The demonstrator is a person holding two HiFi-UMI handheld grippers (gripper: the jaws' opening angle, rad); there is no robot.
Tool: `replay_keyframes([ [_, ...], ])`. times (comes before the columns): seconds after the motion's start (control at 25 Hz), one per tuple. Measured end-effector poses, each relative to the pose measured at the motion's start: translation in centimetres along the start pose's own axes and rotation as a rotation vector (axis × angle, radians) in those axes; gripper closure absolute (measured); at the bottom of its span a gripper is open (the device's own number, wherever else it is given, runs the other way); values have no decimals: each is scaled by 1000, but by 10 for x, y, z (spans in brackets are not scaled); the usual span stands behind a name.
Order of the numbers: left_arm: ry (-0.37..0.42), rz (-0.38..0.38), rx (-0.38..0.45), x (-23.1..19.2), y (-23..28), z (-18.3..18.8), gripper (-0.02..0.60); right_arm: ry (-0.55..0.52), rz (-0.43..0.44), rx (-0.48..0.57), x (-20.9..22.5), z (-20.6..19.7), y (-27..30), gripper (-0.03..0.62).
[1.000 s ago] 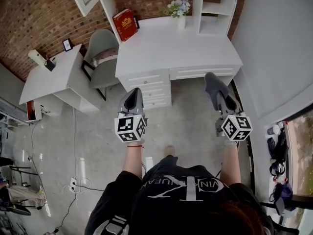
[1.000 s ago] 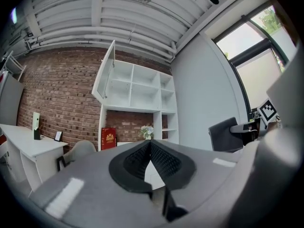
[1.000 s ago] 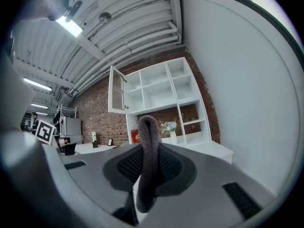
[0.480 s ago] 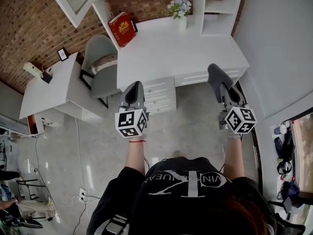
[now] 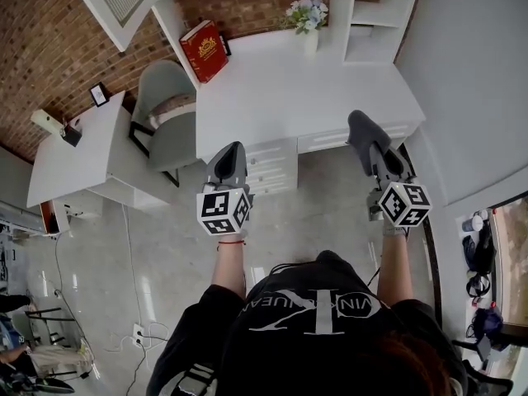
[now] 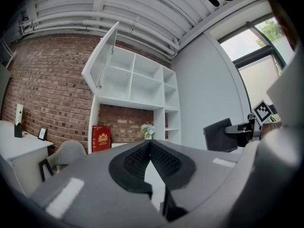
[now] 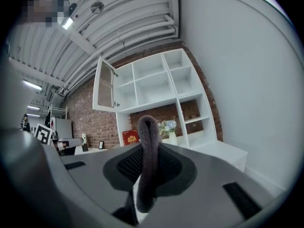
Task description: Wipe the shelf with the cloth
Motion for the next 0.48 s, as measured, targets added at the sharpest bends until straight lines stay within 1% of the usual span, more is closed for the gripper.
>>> replay_keyframes([
  [0.24,-9,-6,-14,-3,21,-4,571,7,5,-17,11,-4,21,534],
  [0.48,5,6,-7,-10,57,1,571,28,32,4,33,0,66,534],
])
Point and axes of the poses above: the fingertips, and each gripper's own axes: y forward along the fingers, x to its right, z out of its top, the point moved 7 cm from there along -y, backward along the fingers, and after that the axes turned 4 degrees about -y, right-handed, at the moved point
